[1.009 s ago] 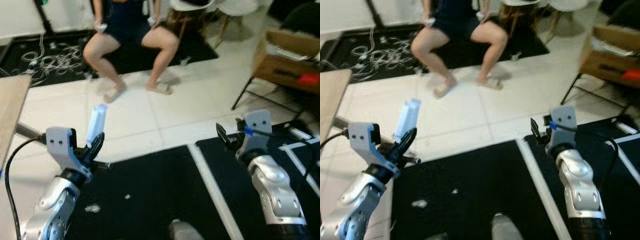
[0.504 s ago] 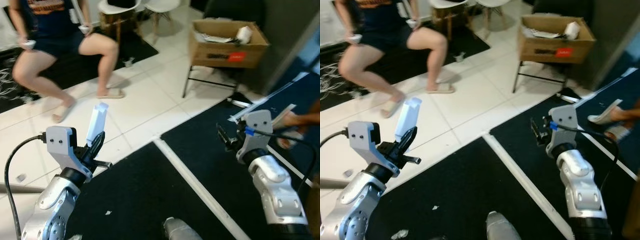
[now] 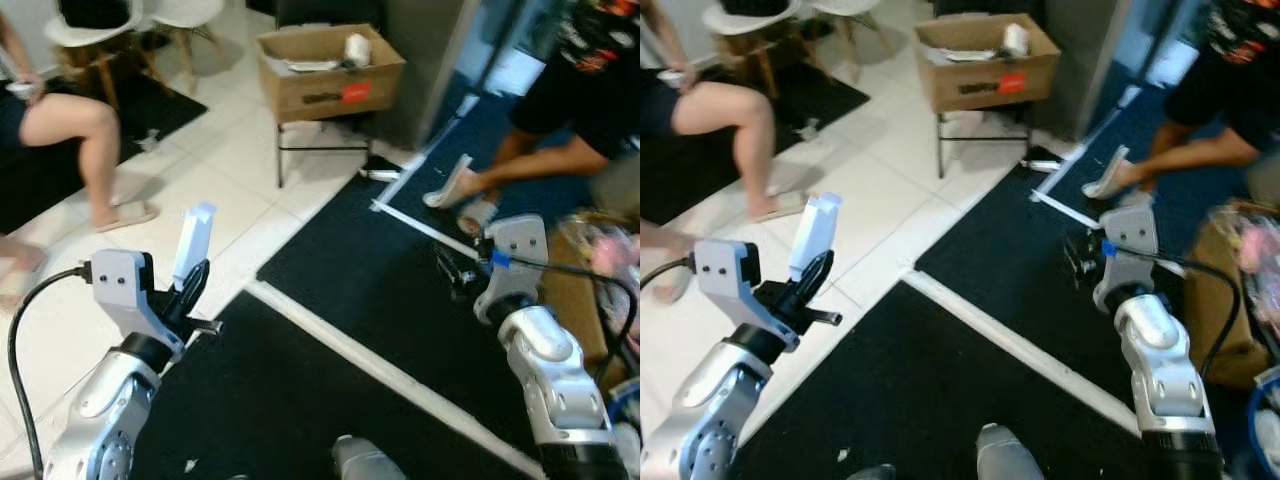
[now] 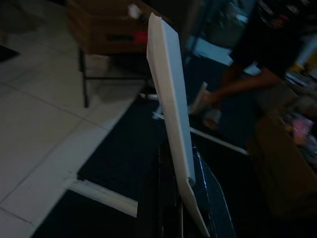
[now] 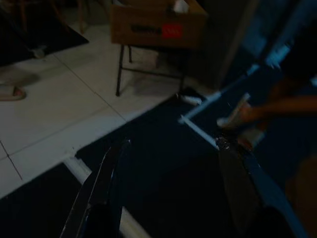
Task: Picking trash to rubbish bin
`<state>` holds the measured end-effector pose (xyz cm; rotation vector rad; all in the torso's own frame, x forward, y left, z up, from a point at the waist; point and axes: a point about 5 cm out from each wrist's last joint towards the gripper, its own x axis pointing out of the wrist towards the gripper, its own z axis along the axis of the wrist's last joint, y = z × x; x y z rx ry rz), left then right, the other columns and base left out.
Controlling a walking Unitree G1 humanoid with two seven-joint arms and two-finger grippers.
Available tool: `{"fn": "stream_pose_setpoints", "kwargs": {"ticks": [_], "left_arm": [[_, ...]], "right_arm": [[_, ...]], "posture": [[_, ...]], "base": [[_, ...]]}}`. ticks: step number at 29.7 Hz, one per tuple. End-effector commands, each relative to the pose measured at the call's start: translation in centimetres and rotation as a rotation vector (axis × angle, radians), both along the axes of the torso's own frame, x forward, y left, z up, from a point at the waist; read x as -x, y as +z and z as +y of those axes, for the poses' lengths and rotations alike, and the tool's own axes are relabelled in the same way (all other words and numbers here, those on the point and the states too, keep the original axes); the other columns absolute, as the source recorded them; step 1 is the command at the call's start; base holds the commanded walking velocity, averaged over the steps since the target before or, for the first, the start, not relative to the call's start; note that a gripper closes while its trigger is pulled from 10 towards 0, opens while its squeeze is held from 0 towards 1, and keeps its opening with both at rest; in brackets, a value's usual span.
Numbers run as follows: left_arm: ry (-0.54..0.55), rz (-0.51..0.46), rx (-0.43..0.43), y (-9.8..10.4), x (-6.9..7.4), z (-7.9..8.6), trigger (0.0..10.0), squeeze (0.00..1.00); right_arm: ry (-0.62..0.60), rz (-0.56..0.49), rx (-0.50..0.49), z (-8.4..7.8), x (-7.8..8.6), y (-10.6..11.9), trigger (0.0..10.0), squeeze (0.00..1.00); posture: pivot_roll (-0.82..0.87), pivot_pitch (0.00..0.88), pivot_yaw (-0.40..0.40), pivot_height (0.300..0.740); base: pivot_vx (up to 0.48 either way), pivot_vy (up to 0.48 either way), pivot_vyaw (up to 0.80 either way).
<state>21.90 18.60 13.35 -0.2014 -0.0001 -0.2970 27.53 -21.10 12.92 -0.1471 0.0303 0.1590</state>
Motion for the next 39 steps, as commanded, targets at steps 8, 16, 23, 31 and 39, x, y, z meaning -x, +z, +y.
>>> {"fn": "stream_pose_setpoints", "kwargs": {"ticks": [8,16,23,31,39], "left_arm": [[-0.007,-0.002,-0.012,0.1,0.1,0.2,10.0,0.0],[0.001,0.001,-0.022,0.0,0.2,0.6,10.0,0.0],[0.003,0.01,-0.028,-0.1,0.1,0.9,10.0,0.0],[0.01,0.018,-0.056,-0.1,0.0,0.9,10.0,0.0],[0.016,0.014,-0.053,-0.2,0.0,0.9,10.0,0.0]], "right_arm": [[0.0,0.002,-0.009,0.2,0.1,0.1,10.0,0.0],[0.007,-0.002,-0.021,0.5,0.0,0.1,10.0,0.0],[0.025,-0.02,-0.029,1.0,0.1,0.4,10.0,0.0],[0.061,-0.036,-0.003,1.4,0.1,0.5,10.0,0.0],[0.066,-0.035,-0.004,1.4,0.2,0.5,10.0,0.0]], "posture": [[-0.16,0.091,0.04,0.74],[-0.14,0.082,0.047,0.74],[-0.12,0.087,0.052,0.74],[-0.11,0.082,0.049,0.74],[-0.11,0.082,0.047,0.74]], "base": [[0.0,0.0,-0.8],[0.0,0.0,-0.8],[0.0,0.0,-0.79],[0.289,0.0,0.0],[0.48,0.0,0.0]]}}
